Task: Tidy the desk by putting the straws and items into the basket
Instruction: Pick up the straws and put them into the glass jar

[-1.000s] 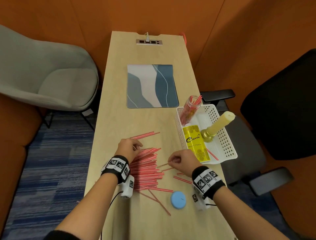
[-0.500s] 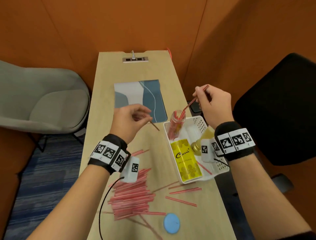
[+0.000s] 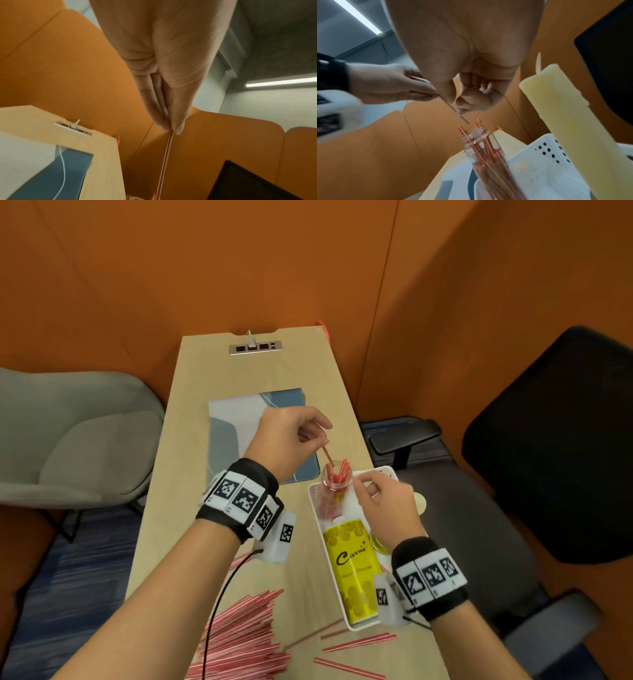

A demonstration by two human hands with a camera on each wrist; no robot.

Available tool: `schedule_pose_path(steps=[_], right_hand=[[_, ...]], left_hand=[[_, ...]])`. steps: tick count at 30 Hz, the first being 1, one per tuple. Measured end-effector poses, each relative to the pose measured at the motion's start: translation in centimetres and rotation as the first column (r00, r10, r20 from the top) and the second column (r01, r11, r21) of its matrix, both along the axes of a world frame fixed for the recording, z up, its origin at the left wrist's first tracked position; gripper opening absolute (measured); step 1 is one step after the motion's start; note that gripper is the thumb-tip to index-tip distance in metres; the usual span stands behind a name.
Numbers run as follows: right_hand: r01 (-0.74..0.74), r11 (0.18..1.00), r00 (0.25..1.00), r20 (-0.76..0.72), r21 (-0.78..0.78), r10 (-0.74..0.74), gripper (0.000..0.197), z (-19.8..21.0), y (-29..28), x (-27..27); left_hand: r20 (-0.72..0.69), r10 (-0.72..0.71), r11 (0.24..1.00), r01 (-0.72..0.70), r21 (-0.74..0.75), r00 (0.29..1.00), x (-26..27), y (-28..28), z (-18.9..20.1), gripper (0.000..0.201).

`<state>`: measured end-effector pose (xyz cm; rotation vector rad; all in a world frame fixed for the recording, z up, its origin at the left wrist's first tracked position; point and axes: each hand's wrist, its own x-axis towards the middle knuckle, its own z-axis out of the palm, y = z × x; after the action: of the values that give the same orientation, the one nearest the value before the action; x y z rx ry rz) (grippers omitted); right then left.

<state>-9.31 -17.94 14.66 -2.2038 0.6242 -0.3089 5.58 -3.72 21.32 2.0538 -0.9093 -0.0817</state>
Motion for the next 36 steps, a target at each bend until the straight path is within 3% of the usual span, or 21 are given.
schedule_pose_path(steps=[5,8,11,15,18,21,25,29,36], right_hand=[[-0.111,0.991,0.994,0.004,0.081,0.111,0.021,-2.6,2.3,-2.9],[-0.248,0.963,0.965,-0.055,0.106,0.255,0.016,-4.3,4.8,-3.9],[-0.419,0.894,0.872,-0.203,0.156,0.445,0.009,-7.3,8.3,-4.7],[-0.592,0.787,0.696,-0.382,0.174,0.608,0.02,-11.4,13.7,-6.0],[-0.657,0.749,0.618,-0.506,0.088,0.602,0.035,-13.7,17.2,-7.3],[-0.659,0.752,0.632,-0.553,-0.014,0.543,0.033,-15.2,19.0,-8.6],[-0.625,0.776,0.688,-0.529,-0.083,0.497,0.025,-15.8,19.2,-9.1],[-0.665,0.735,0.68,-0.513,-0.131,0.523,0.022,-15.2,18.5,-9.3],[-0.623,0.772,0.717,-0.486,-0.127,0.499,0.023,-14.1,16.7,-8.9]], left_hand=[[0.079,-0.081,0.932,0.048,0.358,0.994,0.1,-2.0,-3.4,0.045],[0.083,-0.012,0.947,-0.016,0.321,0.996,-0.7,-0.4,-5.2,0.047],[-0.006,0.122,0.951,-0.115,0.287,0.993,-1.7,3.7,-7.9,0.034],[-0.152,0.302,0.848,-0.192,0.495,0.941,-4.4,12.1,-13.4,0.015],[-0.206,0.39,0.757,-0.185,0.627,0.898,-7.2,18.4,-17.2,0.013],[-0.242,0.458,0.712,-0.19,0.676,0.855,-10.0,22.8,-20.4,0.016],[-0.217,0.451,0.742,-0.228,0.631,0.866,-12.3,25.0,-23.1,0.017],[-0.214,0.442,0.785,-0.261,0.561,0.871,-12.9,25.1,-23.8,0.009],[-0.215,0.402,0.811,-0.237,0.536,0.89,-12.1,26.0,-23.4,0.012]])
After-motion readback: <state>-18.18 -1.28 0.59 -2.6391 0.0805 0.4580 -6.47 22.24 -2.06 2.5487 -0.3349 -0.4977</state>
